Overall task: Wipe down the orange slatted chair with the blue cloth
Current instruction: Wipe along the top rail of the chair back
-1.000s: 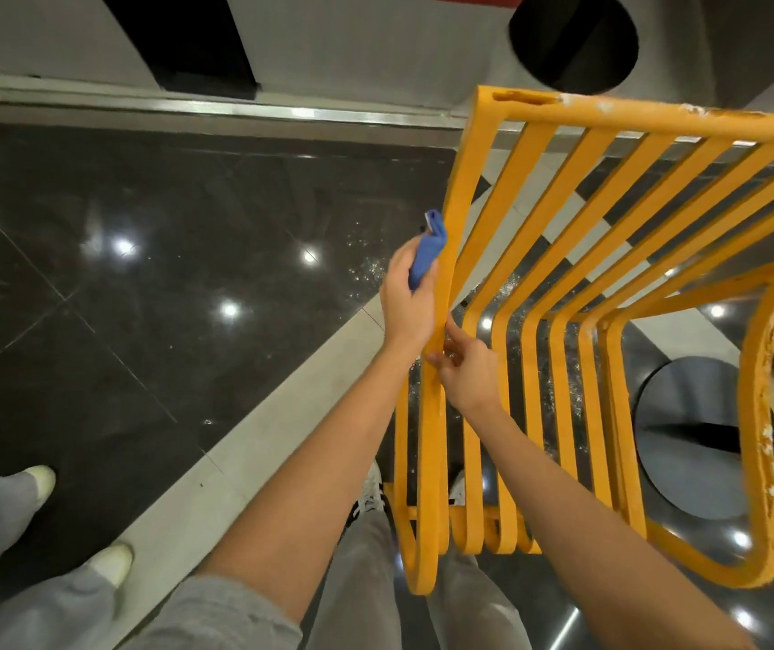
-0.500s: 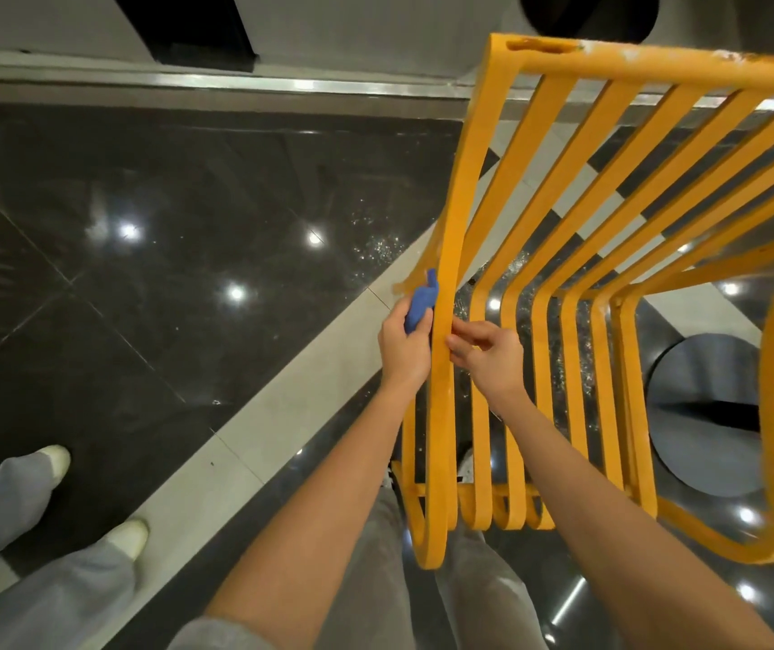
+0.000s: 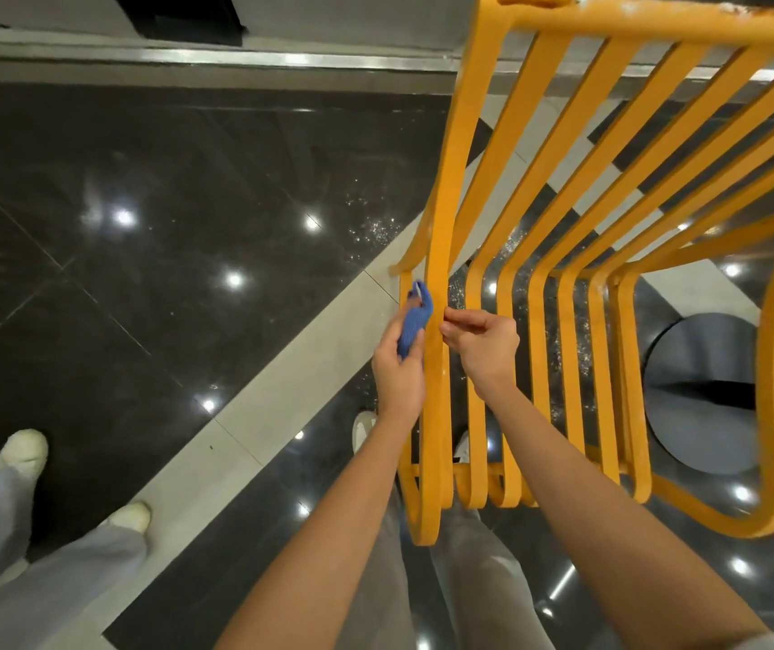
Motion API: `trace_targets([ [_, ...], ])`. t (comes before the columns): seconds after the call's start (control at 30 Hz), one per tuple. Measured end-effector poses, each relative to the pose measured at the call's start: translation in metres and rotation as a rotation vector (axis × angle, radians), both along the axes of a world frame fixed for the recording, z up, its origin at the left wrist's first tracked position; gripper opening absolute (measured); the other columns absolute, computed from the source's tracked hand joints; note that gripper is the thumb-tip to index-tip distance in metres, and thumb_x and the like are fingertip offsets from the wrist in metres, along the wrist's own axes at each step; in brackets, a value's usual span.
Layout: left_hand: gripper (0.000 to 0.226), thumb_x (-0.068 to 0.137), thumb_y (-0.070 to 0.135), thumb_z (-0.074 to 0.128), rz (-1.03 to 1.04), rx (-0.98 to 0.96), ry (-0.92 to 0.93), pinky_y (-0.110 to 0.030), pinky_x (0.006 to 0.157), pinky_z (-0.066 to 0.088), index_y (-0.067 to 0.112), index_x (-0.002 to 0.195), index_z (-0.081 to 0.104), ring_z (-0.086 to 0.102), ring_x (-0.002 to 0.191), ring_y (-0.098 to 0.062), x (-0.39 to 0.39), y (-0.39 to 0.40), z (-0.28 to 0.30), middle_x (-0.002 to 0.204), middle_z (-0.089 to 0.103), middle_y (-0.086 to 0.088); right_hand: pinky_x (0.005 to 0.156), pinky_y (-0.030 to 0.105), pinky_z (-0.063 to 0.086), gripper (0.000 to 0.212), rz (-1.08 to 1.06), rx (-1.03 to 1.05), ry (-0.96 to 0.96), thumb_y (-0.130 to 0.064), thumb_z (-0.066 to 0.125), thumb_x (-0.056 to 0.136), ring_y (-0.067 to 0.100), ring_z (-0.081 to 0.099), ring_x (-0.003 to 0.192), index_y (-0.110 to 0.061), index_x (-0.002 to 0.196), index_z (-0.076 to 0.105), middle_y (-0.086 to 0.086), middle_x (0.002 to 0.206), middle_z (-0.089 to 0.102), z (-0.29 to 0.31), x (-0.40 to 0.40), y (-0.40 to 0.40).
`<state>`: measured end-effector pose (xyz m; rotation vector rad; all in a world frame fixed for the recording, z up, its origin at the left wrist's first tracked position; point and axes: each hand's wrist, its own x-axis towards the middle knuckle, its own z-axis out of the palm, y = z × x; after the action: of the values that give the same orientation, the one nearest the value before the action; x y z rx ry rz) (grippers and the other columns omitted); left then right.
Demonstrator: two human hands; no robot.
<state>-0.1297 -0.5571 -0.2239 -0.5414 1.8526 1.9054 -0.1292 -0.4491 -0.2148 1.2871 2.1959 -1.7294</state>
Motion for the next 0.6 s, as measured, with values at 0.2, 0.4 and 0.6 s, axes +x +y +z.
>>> trace_targets([
  [0.2, 0.032, 0.098, 0.013, 0.054, -0.009, -0.075, -0.212, -0.049, 0.099, 0.051, 0.013, 0.130, 0.059, 0.065, 0.109, -0.019, 0.090, -0.030, 0.000, 0.117, 0.068, -0.008, 0.075, 0.030, 0.061, 0.018, 0.023, -0.008, -0.069, 0.000, 0.078, 0.078, 0.013, 0.070, 0.072, -0.003, 0.095, 0.076, 0.014, 0.091, 0.075, 0.003, -0.010, 0.008],
  [0.4, 0.034, 0.100, 0.011, 0.051, -0.040, -0.018, -0.026, -0.031, 0.095, 0.054, 0.009, 0.133, 0.056, 0.065, 0.110, -0.018, 0.033, -0.010, -0.007, 0.117, 0.068, -0.005, 0.082, 0.039, 0.061, 0.020, 0.049, -0.004, -0.043, -0.005, 0.078, 0.081, 0.019, 0.073, 0.080, -0.007, 0.100, 0.076, 0.009, 0.092, 0.076, 0.004, 0.000, 0.005],
  [0.6, 0.025, 0.100, 0.012, 0.052, 0.050, -0.058, -0.271, -0.035, 0.085, 0.057, 0.003, 0.122, 0.060, 0.066, 0.104, -0.035, 0.122, -0.032, -0.004, 0.108, 0.069, -0.017, 0.090, 0.034, 0.057, 0.029, 0.138, 0.047, -0.052, -0.004, 0.073, 0.084, 0.006, 0.069, 0.089, -0.011, 0.112, 0.073, -0.004, 0.099, 0.073, 0.016, 0.060, -0.018],
])
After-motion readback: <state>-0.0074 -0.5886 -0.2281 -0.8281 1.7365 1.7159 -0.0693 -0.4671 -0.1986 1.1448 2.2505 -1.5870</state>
